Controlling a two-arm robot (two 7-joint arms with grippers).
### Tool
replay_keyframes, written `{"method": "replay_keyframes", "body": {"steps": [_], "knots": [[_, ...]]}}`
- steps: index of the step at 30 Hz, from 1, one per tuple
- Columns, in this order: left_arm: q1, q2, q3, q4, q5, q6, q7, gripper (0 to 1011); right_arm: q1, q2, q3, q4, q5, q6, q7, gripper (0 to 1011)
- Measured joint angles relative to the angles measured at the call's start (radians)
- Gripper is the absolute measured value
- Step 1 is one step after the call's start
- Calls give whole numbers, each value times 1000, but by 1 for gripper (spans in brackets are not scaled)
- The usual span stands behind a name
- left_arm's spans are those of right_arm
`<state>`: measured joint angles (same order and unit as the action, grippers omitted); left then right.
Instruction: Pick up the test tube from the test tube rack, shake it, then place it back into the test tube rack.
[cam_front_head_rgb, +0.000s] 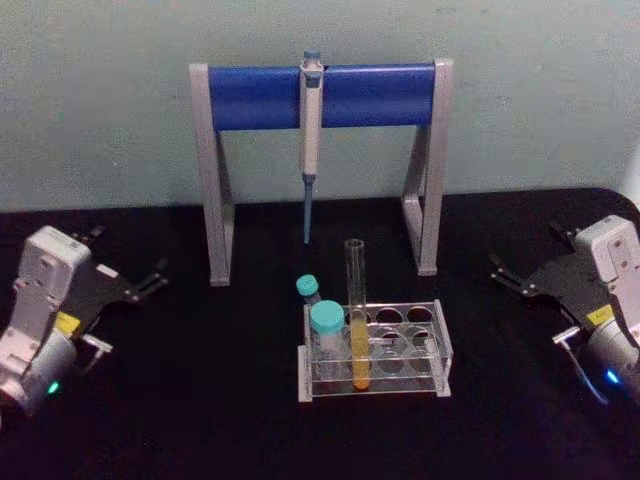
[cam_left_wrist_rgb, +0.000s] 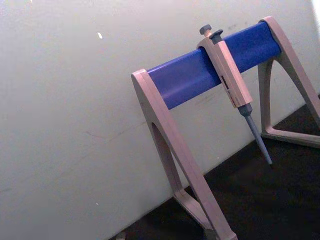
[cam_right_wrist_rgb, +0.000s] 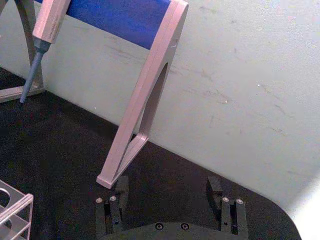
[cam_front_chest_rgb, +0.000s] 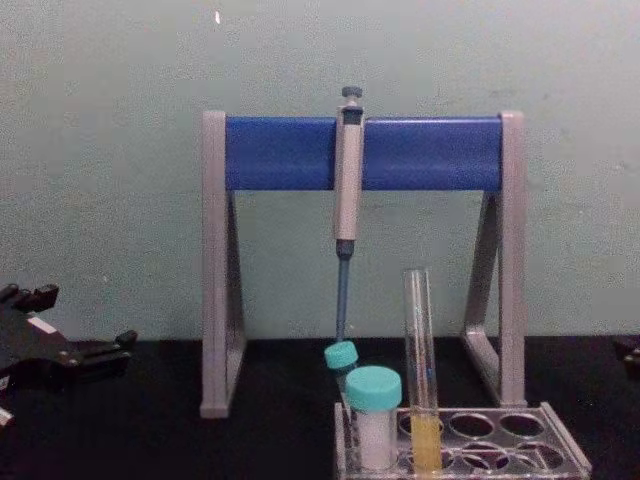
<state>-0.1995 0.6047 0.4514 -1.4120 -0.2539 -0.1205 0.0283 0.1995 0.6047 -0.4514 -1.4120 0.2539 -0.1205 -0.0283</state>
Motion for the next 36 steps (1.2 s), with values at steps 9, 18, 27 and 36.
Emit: {"method": "replay_keyframes", "body": {"steps": [9,18,27,36], "knots": [[0,0,0,0,0,0,0,1001,0,0,0,0,0,0,0,1000],[0,0,0,0,0,0,0,1001,-36,9,22,-32,0,0,8,1000],[0,0,0,0,0,0,0,1001,-141,39,67,-145,30,10,31,1000],[0,0,0,0,0,0,0,1001,-258,51,107,-270,104,10,83,1000]]}}
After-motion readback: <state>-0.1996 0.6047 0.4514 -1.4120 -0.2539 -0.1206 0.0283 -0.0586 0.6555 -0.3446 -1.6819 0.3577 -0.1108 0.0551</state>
